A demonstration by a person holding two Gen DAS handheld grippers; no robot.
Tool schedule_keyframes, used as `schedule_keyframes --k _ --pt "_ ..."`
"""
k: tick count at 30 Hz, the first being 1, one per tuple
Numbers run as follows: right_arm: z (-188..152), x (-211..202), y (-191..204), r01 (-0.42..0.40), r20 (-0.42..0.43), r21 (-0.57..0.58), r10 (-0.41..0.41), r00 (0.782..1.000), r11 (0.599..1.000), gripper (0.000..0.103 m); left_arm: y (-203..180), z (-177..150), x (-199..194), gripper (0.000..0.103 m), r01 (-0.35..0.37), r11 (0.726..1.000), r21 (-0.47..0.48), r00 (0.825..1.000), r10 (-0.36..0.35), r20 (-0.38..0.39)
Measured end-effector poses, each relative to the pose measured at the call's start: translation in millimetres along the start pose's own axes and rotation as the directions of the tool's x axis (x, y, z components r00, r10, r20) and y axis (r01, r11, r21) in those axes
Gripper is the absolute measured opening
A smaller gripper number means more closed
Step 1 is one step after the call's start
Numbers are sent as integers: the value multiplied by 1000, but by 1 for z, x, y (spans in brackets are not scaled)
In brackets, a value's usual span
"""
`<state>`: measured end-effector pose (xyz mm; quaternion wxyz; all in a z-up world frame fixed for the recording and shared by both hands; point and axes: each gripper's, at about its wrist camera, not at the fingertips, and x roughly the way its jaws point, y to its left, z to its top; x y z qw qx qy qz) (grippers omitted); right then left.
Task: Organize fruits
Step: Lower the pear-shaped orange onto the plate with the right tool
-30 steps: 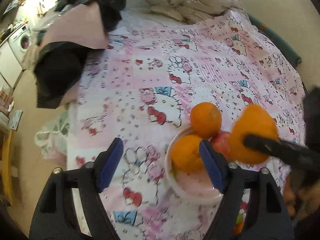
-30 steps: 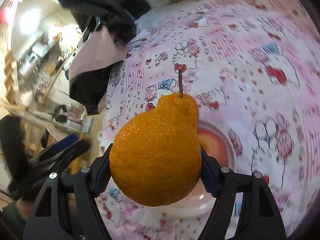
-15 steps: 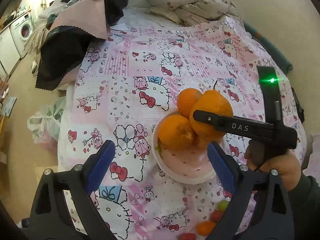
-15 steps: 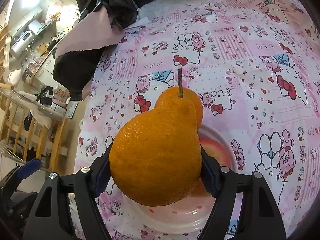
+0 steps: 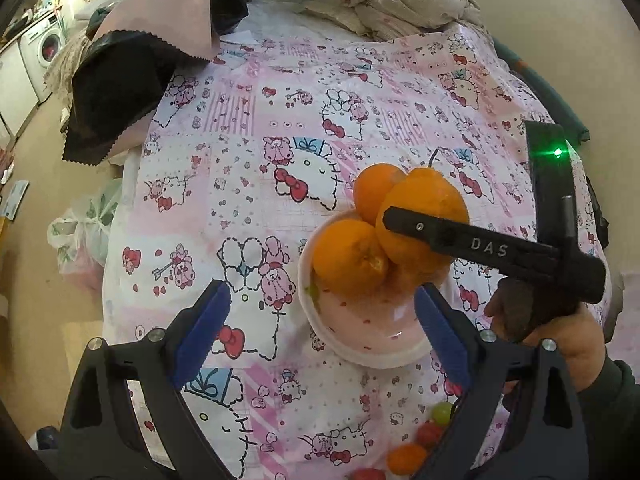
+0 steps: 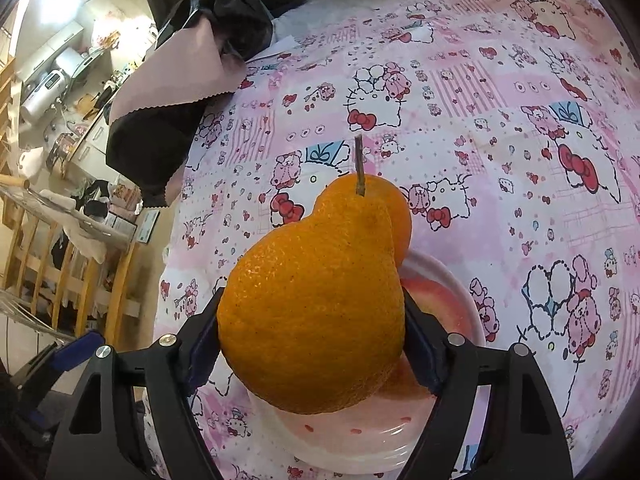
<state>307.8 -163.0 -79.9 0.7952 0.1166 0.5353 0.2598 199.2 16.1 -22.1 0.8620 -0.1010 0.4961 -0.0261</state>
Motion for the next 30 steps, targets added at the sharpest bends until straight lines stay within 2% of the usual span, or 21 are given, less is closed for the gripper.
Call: schedule_keyframes --k 6,13,14,15,16,17,18,19,20,21,24,27,30 --pt "3 -7 0 -36 17 17 36 999 999 90 0 -1 2 91 -2 1000 0 1000 2 -3" --pt "0 -4 3 1 15 -16 -1 1000 1000 89 -1 -2 4 91 -8 1000 8 1000 8 -8" --pt "0 -4 4 23 18 -31 -22 1000 999 84 -1 -2 3 91 -7 1000 5 1000 7 -8" --pt "-1 -4 6 21 19 -50 -21 1000 999 70 0 -2 3 91 -6 1000 1 1000 6 -8" --pt "-3 -4 10 -2 7 -74 2 1000 997 47 1 -1 3 91 -7 1000 -1 1000 7 -8" --pt "-4 -7 16 -7 13 -88 8 1000 996 45 1 -1 2 91 -8 1000 -3 1000 8 -8" --pt "-4 -9 20 4 15 -107 -2 1000 994 39 2 -1 2 91 -8 1000 -5 1000 7 -8" --pt "-5 -10 26 1 15 -131 1 1000 991 29 3 -1 2 91 -7 1000 -10 1000 7 -9" --pt "-6 -12 28 -29 13 -138 31 999 990 13 4 0 3 91 -5 1000 -13 1000 5 -11" --pt "-6 -11 29 -54 -6 -128 53 999 990 0 4 0 3 91 -2 1000 -18 1000 2 -15" --pt "-10 -9 30 -20 -4 -141 20 1000 990 0 5 0 4 91 0 1000 -22 1000 -1 -19" --pt "-11 -11 22 -116 -26 -89 114 993 989 0 6 0 1 91 3 1000 -27 1000 -4 -15" --pt "-8 -31 19 -112 -22 -80 111 994 990 15 10 3 -2 91 10 999 -51 1000 -11 -6"
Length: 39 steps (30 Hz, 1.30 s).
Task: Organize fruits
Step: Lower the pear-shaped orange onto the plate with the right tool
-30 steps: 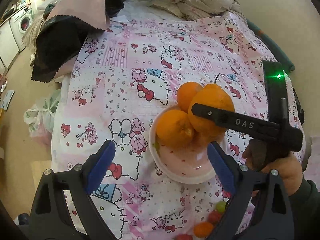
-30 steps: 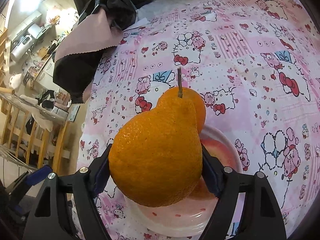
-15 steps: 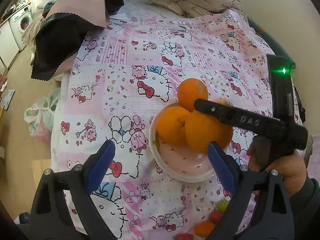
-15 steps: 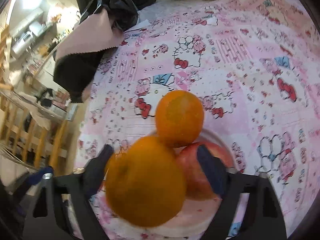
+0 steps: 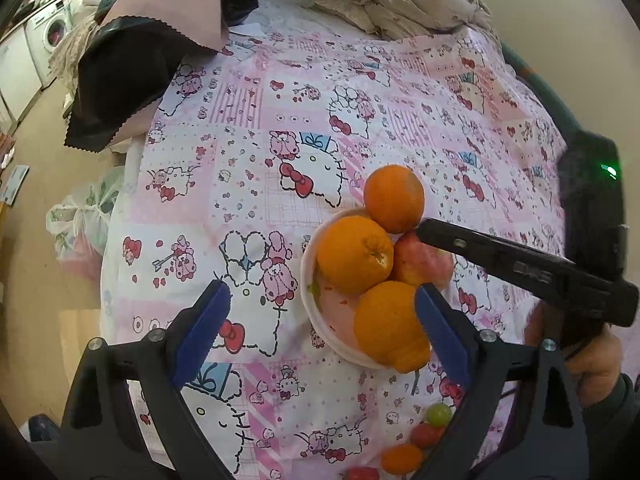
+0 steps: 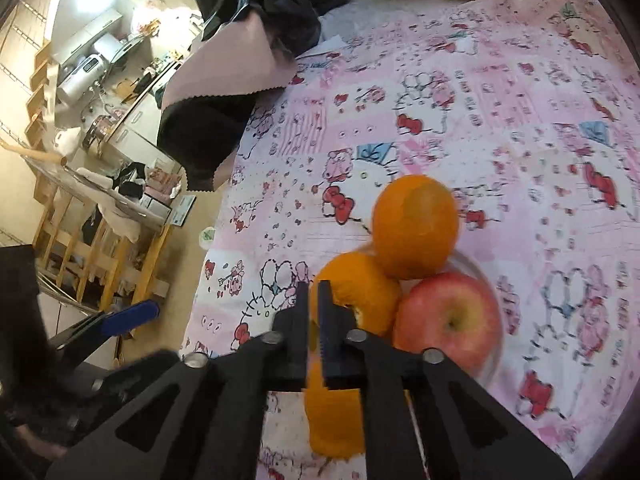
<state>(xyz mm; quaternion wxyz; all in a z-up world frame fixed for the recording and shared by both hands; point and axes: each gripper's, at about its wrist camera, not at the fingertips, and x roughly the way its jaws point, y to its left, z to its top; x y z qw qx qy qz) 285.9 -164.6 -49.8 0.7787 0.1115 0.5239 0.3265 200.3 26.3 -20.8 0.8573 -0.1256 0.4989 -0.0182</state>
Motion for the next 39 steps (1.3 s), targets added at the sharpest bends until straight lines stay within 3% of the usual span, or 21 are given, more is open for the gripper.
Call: schedule_keyframes --k 2,3,4,8,10,16,23,28,31,35,39 --pt "-7 -10 1 76 -34 -8 -76 997 997 42 3 3 -3 91 -2 1000 -18 1000 2 7" --pt "-15 -10 -2 119 -77 16 -117 990 993 74 5 4 -4 91 -2 1000 -30 1000 2 11" --pt "-24 -11 -6 126 -101 56 -120 988 990 87 7 5 -6 91 2 999 -45 1000 -1 13" --pt "-63 9 -38 98 -200 312 -35 979 945 87 9 6 -10 91 29 997 -74 1000 -29 9" --pt "-70 26 -45 80 -225 375 7 974 923 87 7 5 -11 91 38 997 -67 999 -37 8" --pt "-76 58 -40 110 -279 362 -5 960 926 83 9 3 -17 91 27 998 -57 999 -25 27" --pt "-79 42 -32 84 -240 320 -5 971 944 73 20 5 -16 91 48 992 -114 999 -47 6" --pt "-69 18 -21 8 -171 312 47 984 950 72 17 6 -20 91 64 993 -104 998 -62 18" --pt "-48 -3 -10 53 -48 226 -43 998 973 72 18 6 -21 91 70 991 -116 998 -69 14" --pt "-19 -6 -1 192 76 104 -200 977 976 72 20 5 -19 91 69 989 -130 998 -69 6" --pt "-11 3 6 270 164 15 -269 949 963 72 21 6 -17 91 61 990 -129 998 -61 6"
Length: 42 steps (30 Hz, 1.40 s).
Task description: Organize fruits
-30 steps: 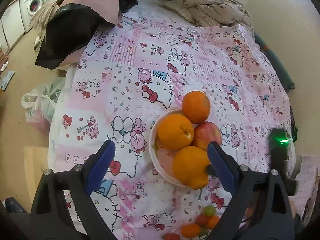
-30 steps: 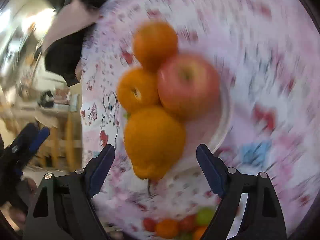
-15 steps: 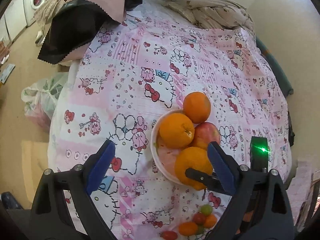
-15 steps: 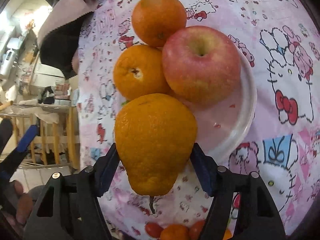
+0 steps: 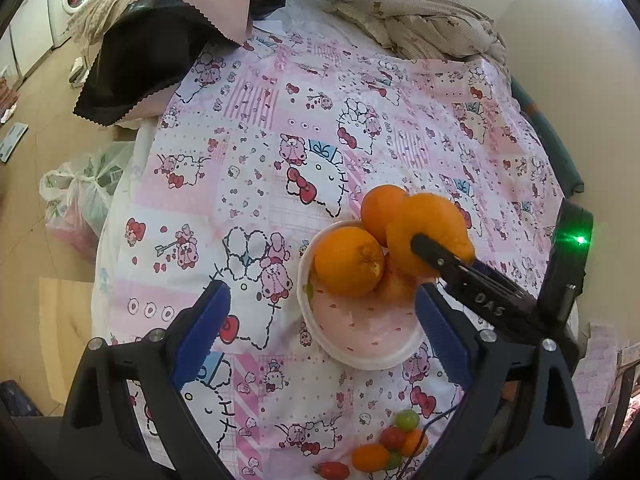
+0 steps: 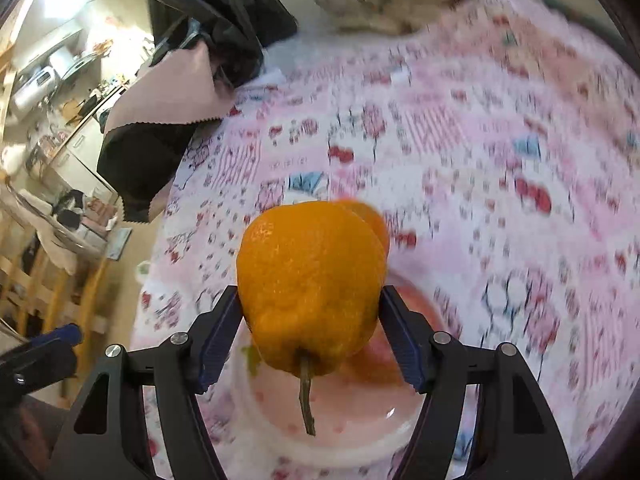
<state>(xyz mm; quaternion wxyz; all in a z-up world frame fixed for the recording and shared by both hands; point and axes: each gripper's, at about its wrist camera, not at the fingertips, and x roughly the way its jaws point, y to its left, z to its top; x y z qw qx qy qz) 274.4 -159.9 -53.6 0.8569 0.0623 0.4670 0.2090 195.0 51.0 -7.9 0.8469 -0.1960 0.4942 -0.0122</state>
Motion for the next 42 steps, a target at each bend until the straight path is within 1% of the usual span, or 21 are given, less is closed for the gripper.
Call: schedule_keyframes --k 3,9,15,21,31,32,37,42 --pt "-7 3 4 17 17 -47 -17 1000 999 72 1 1 1 91 0 1000 -4 1000 0 0" --pt "-14 7 -1 -9 -13 -36 9 1000 999 72 2 1 2 91 17 1000 -14 1000 -17 -14" --pt "-19 7 0 -14 -27 -45 13 1000 999 77 2 0 1 91 11 1000 -11 1000 -11 -9" --pt "-21 11 -2 -35 -65 -6 34 997 999 79 4 0 2 91 2 1000 -15 1000 -3 -9" --pt "-12 15 -10 -92 -82 89 100 992 992 85 4 0 3 91 2 1000 -14 1000 -2 -13" --pt "-10 15 -11 -94 -81 93 101 992 991 85 4 0 3 91 2 1000 -14 1000 -2 -13" --pt "-8 12 -11 -97 -65 78 102 993 992 76 4 0 5 91 5 1000 -10 1000 -6 -20" --pt "-6 6 -14 -117 -37 80 121 992 990 73 3 0 4 91 10 1000 -6 1000 -10 -14"
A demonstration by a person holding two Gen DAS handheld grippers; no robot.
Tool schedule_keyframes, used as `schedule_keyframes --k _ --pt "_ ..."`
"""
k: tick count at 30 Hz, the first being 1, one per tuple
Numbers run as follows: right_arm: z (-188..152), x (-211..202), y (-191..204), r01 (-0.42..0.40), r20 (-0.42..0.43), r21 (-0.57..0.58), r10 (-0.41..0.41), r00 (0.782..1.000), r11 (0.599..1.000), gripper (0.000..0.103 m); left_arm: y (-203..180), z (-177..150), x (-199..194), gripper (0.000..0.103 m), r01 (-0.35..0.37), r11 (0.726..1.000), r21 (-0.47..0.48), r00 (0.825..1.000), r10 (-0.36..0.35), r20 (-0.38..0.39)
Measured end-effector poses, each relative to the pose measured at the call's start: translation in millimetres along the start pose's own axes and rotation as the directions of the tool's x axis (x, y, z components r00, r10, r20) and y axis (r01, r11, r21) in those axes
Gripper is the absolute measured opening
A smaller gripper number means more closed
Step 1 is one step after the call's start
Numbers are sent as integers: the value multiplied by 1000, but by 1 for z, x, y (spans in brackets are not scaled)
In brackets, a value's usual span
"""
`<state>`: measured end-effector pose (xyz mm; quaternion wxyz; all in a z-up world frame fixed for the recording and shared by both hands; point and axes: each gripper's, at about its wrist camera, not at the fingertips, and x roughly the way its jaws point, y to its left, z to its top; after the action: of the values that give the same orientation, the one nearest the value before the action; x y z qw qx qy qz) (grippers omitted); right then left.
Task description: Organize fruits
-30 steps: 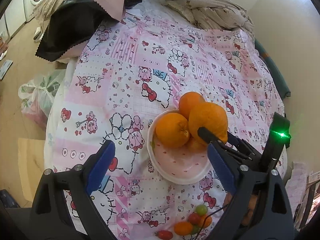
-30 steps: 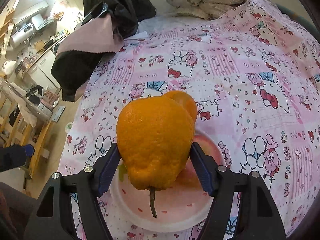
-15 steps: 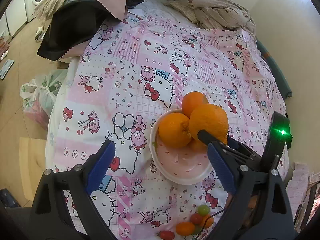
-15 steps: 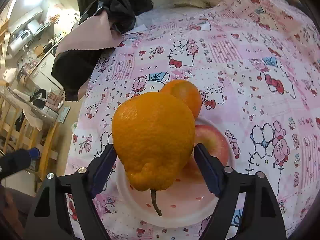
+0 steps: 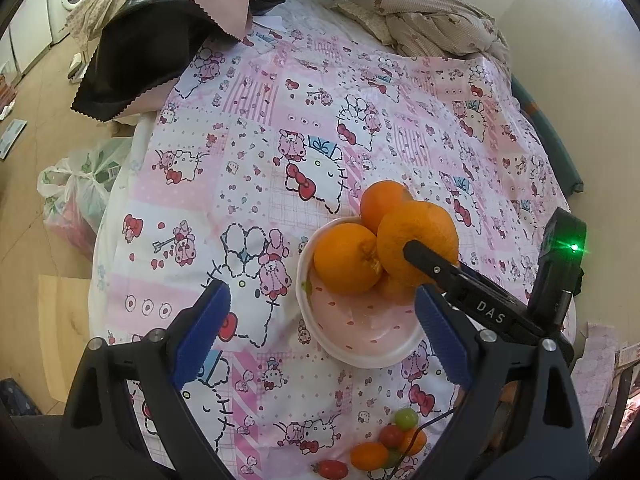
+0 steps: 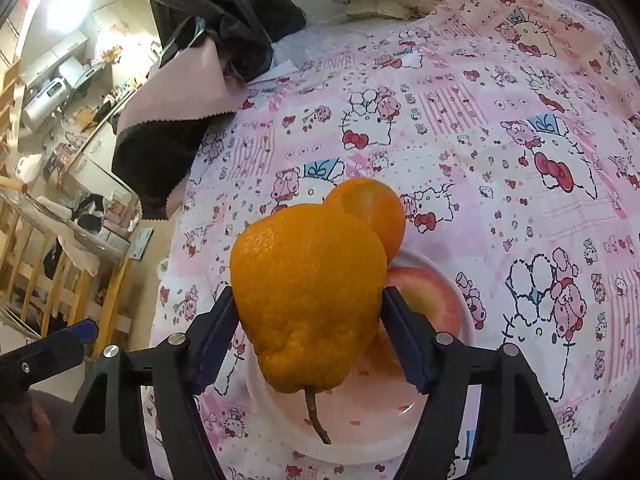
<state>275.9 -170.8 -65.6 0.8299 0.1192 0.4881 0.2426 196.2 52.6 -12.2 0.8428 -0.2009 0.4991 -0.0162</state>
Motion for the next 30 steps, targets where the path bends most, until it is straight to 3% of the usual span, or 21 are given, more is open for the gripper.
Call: schedule_keyframes --k 6,17,23,30 --pt "10 -17 1 28 101 -14 -27 995 1000 70 2 0 -1 91 2 1000 -7 1000 -2 1" --pt "19 -14 5 50 110 -65 -42 993 997 67 2 1 2 91 1 1000 -9 1000 -1 -5" --pt "24 -21 18 110 189 -145 -81 979 983 66 1 0 1 91 -3 1000 4 1000 3 -1" --pt "3 -8 34 195 228 -305 -128 965 932 69 3 1 1 91 -5 1000 -7 1000 5 -1"
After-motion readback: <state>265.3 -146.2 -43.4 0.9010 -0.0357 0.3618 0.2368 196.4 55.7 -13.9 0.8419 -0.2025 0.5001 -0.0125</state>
